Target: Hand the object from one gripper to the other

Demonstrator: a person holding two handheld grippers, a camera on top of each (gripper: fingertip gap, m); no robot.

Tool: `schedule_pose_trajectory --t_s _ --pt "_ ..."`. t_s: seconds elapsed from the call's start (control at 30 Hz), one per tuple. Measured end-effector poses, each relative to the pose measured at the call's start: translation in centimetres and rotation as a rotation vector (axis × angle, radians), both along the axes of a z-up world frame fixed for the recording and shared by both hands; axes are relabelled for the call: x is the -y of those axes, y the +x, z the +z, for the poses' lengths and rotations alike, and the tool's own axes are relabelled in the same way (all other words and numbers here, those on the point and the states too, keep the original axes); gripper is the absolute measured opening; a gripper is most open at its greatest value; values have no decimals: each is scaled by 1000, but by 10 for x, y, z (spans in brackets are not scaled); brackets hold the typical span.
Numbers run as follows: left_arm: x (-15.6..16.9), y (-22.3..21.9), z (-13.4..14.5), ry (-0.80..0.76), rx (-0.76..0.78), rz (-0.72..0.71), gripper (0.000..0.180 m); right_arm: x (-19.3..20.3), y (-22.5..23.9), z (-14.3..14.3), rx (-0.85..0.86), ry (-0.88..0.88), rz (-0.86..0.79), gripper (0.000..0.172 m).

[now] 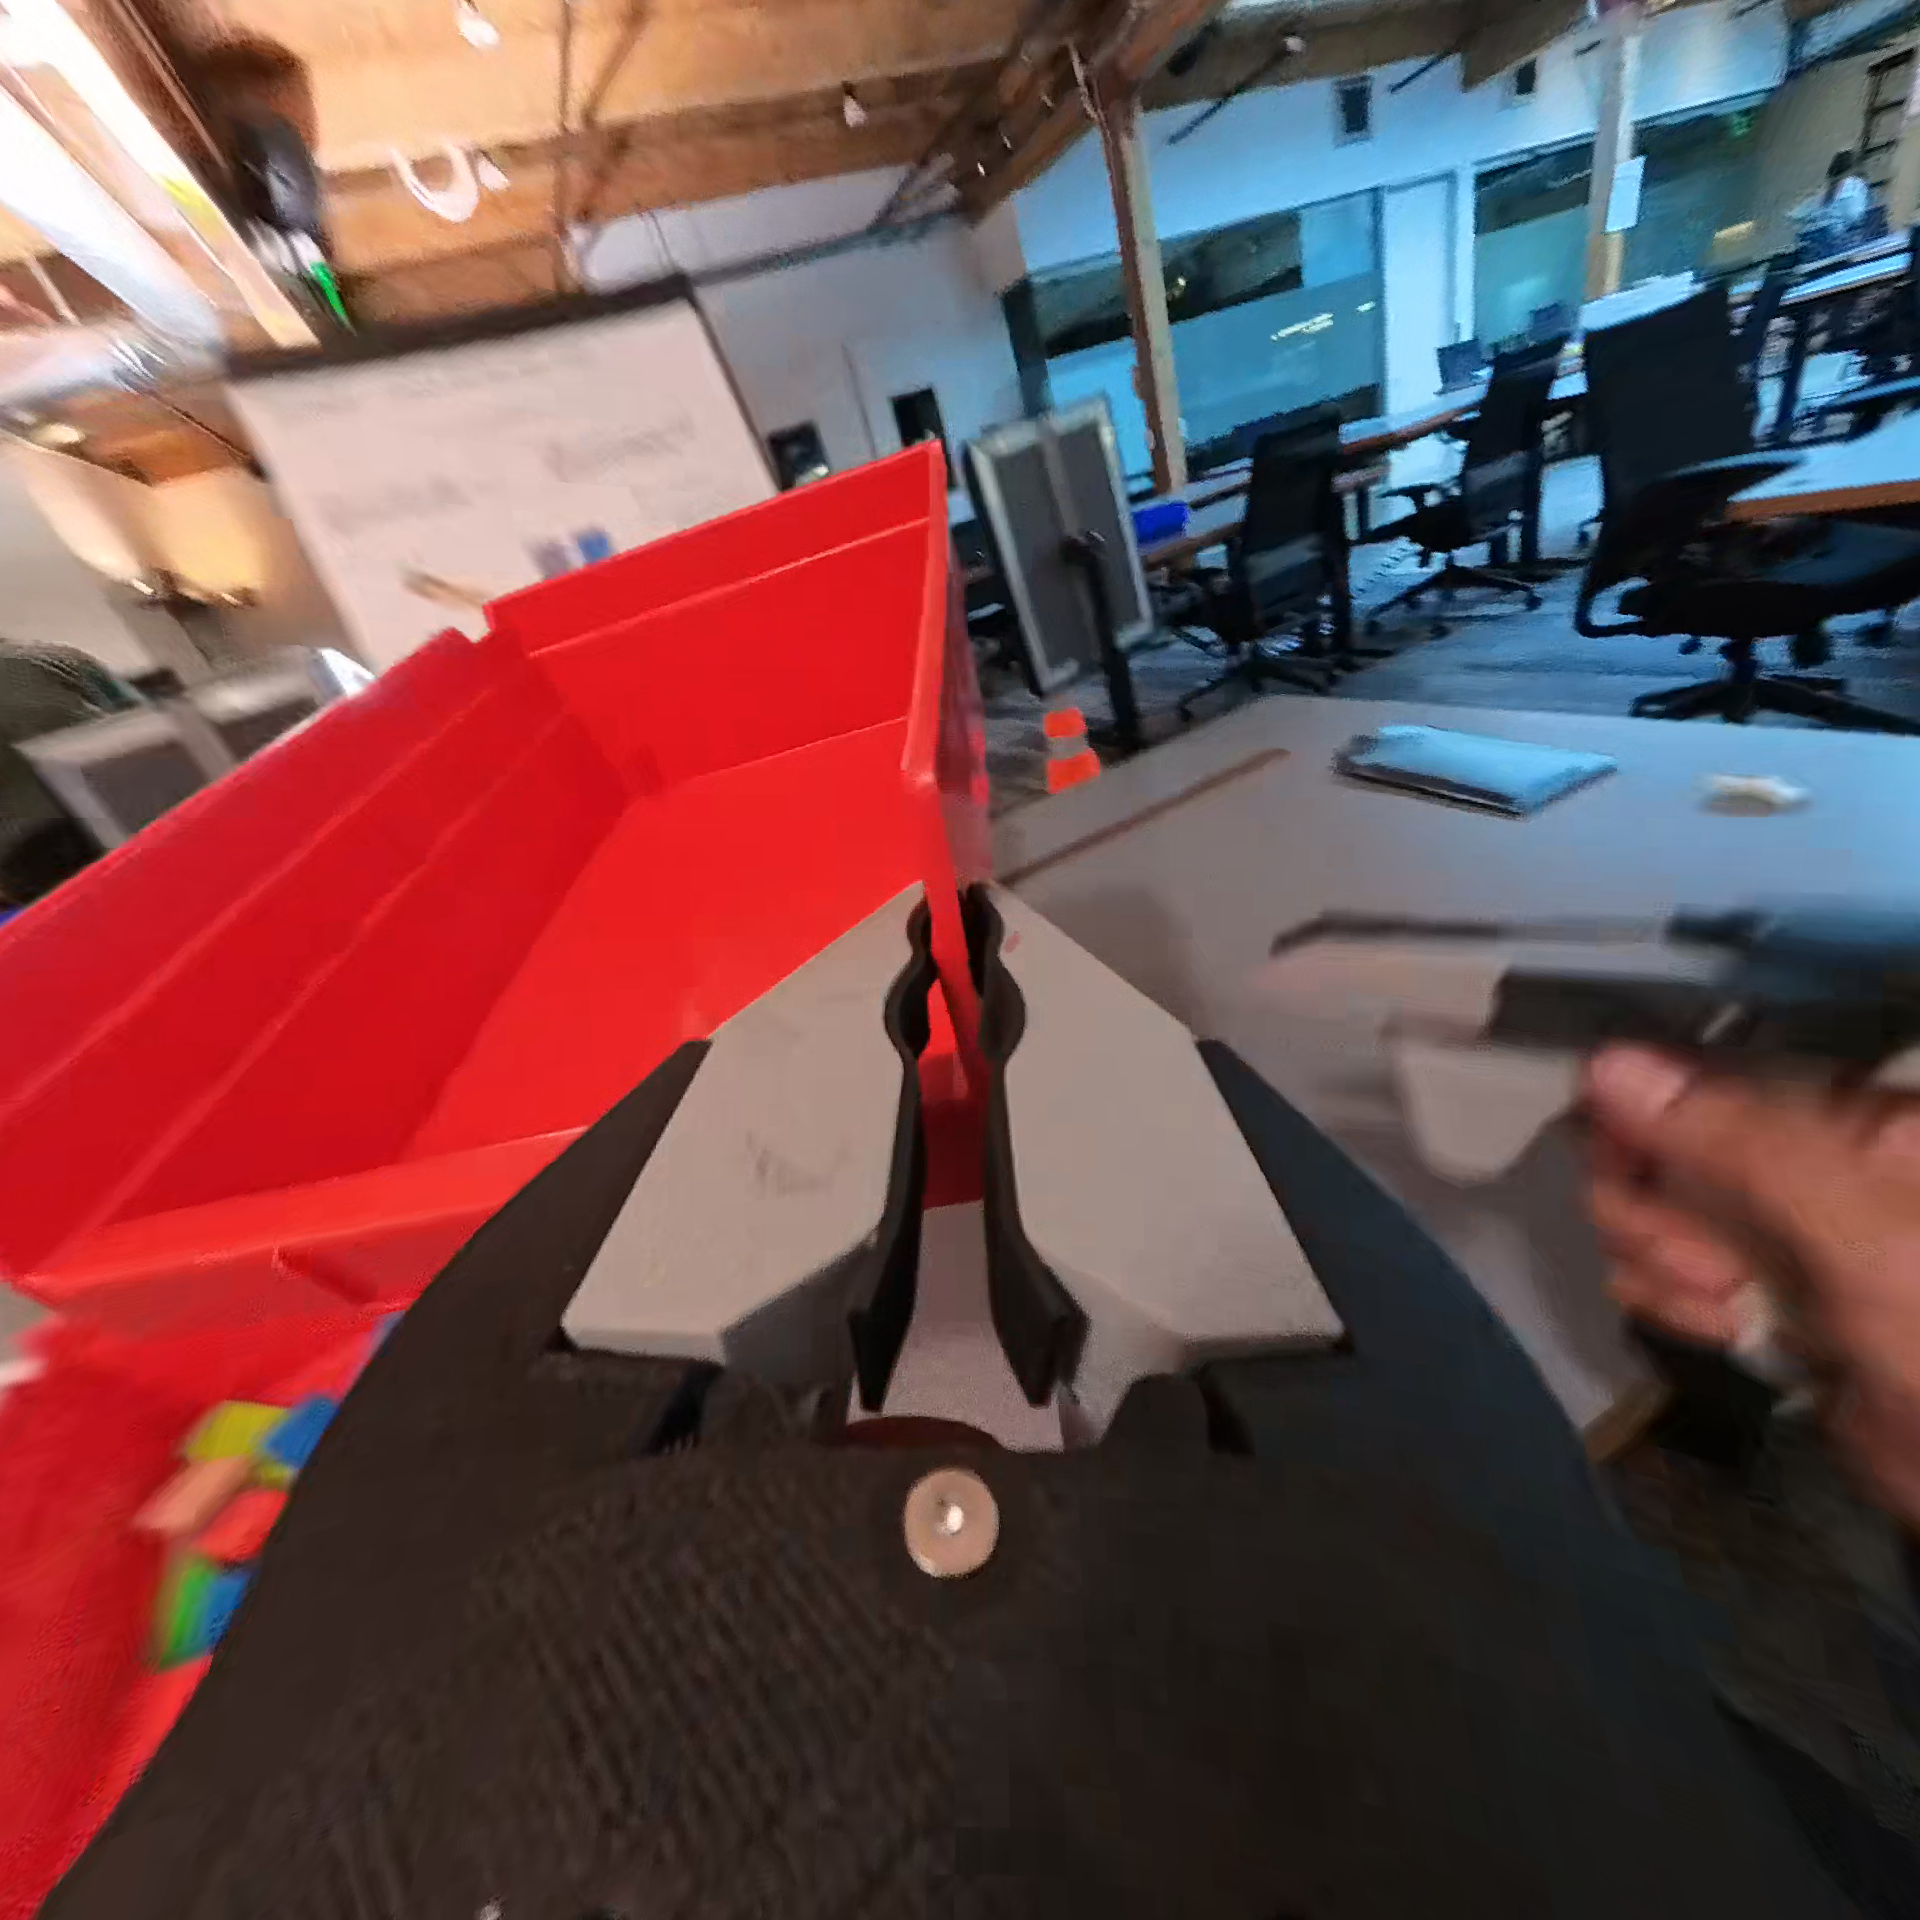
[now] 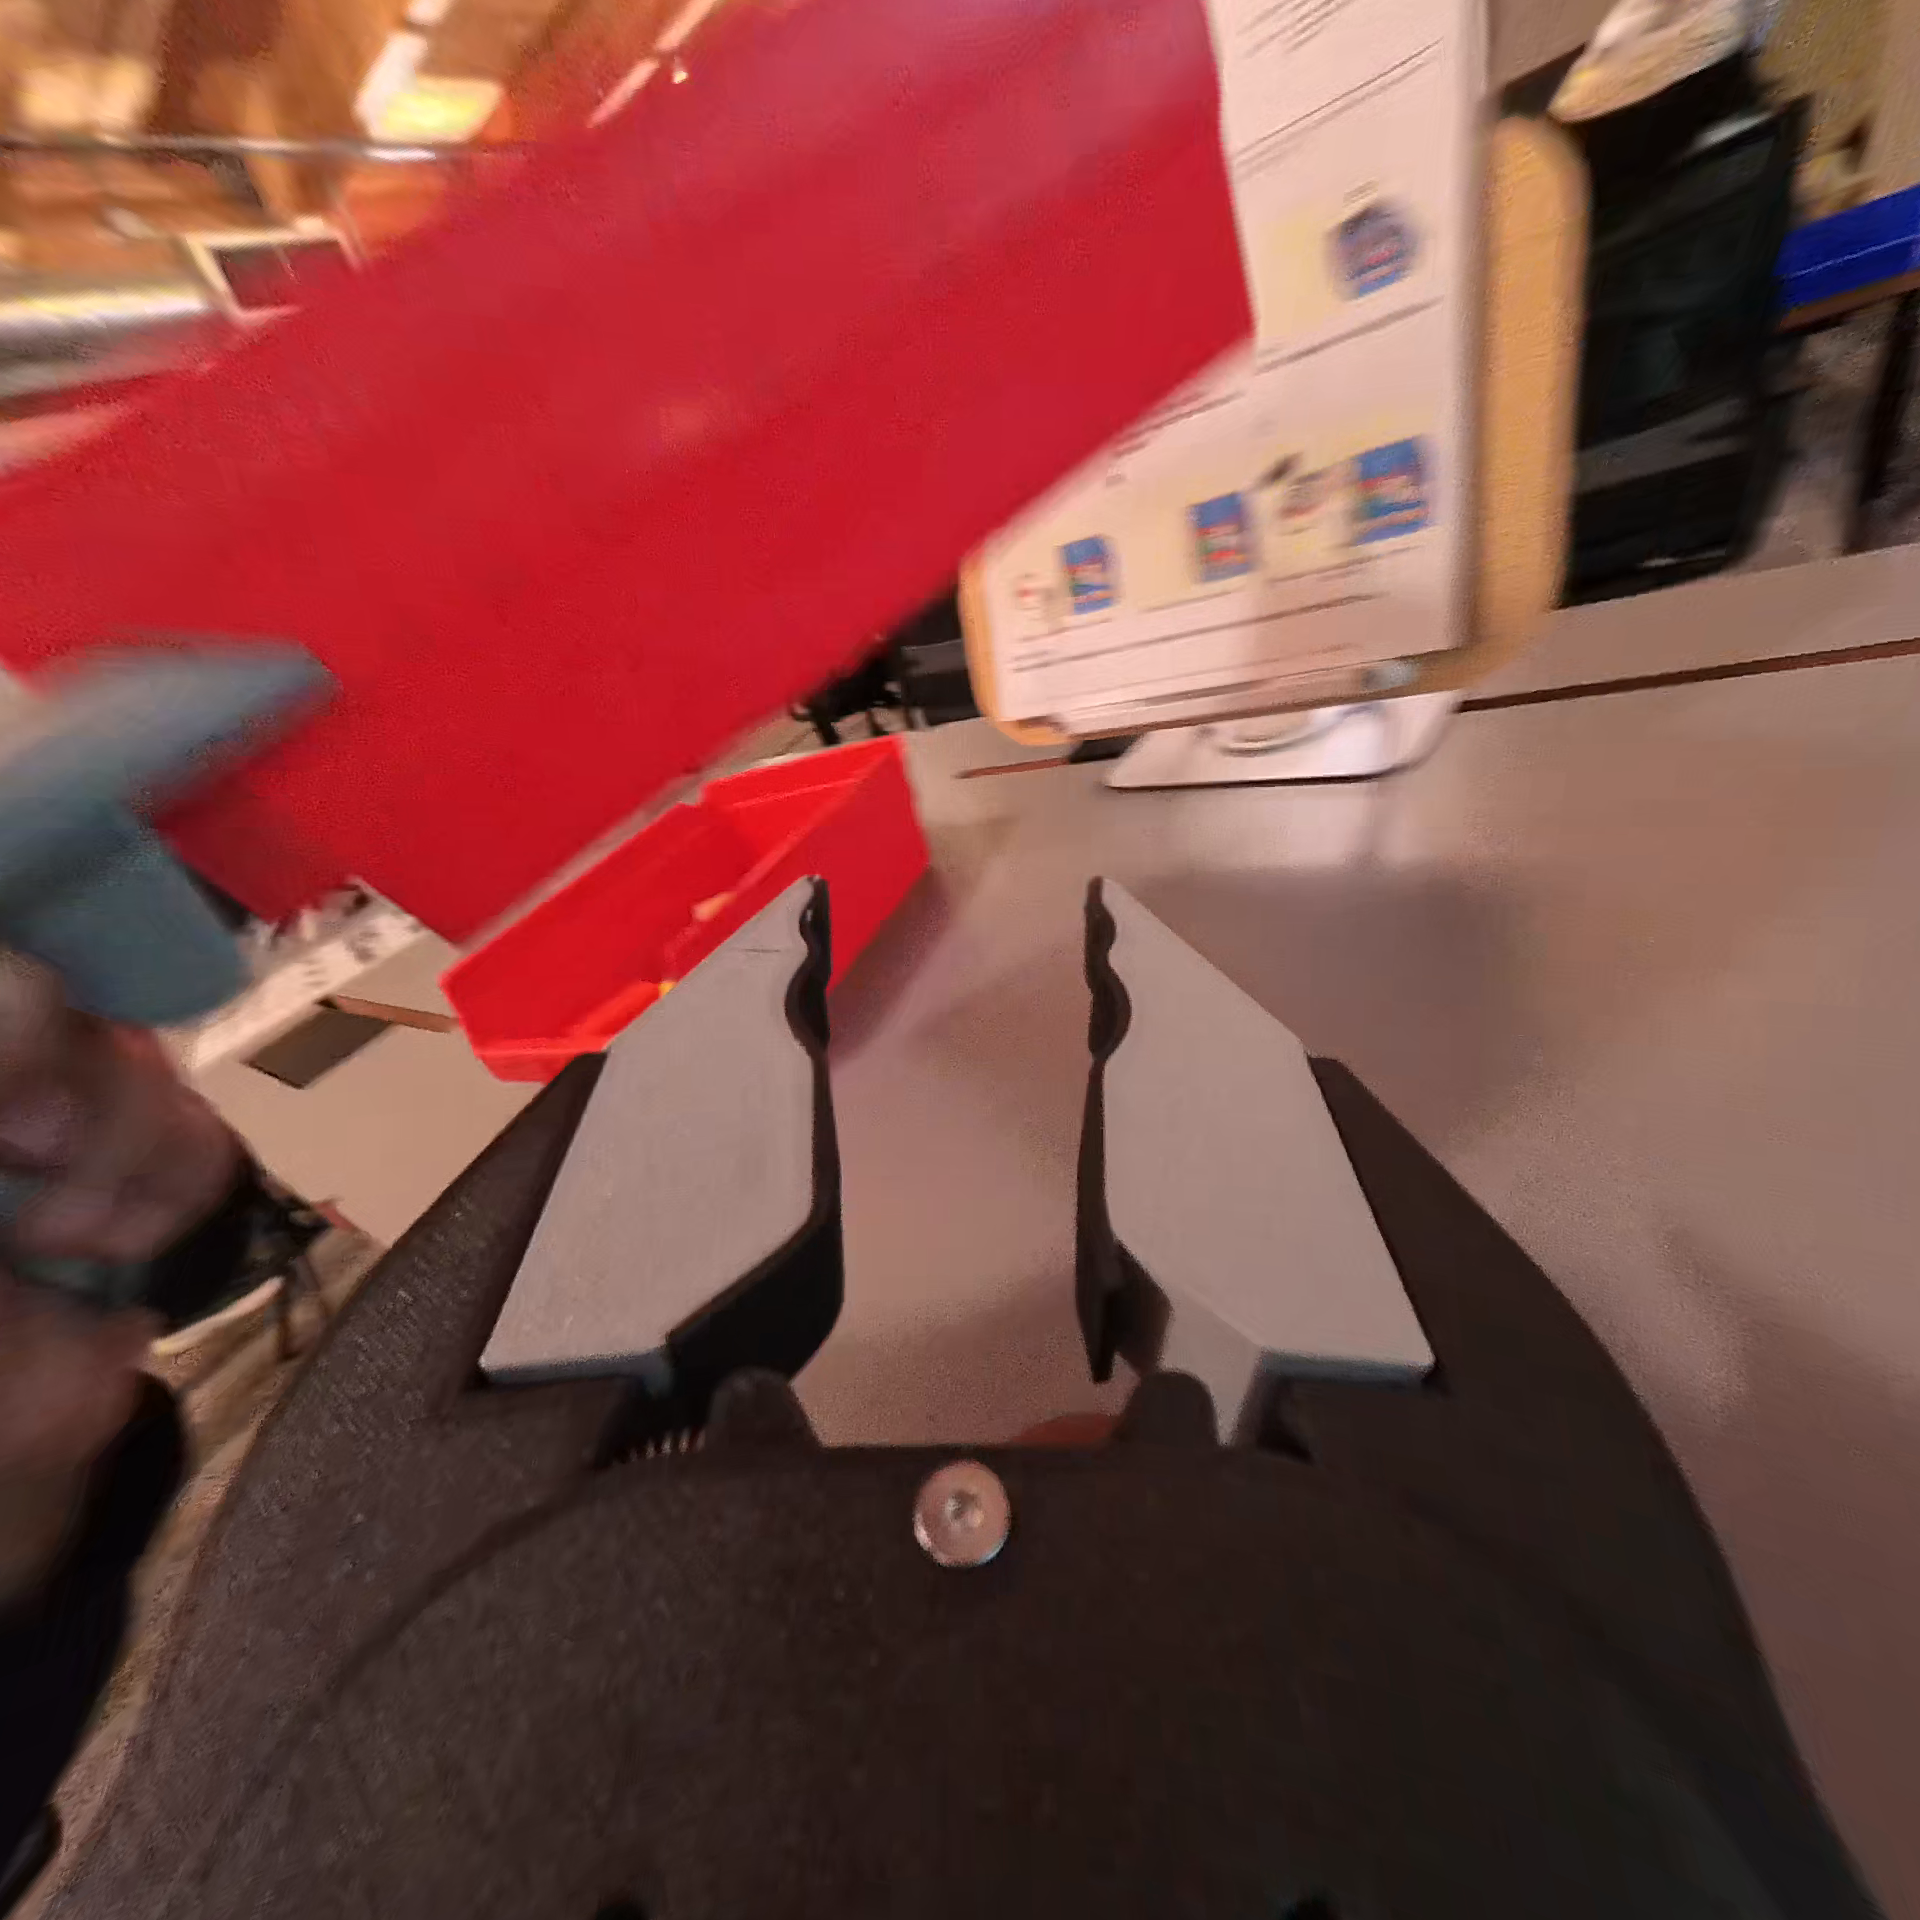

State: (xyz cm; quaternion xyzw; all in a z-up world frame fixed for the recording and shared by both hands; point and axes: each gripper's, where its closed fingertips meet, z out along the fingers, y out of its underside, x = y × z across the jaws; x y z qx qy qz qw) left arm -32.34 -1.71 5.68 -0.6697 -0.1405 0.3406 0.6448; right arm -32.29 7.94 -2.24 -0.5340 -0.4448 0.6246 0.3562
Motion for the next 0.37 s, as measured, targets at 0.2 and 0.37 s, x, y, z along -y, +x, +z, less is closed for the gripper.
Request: schedule_pose_trajectory --t_s 0.2,0.37 --pt "-119 30 -148 -166 203 -115 1 -70 83 -26 206 216 -98 45" --pt "-133 36 -187 -214 400 -136 26 -62 89 -34 301 307 -77 59"
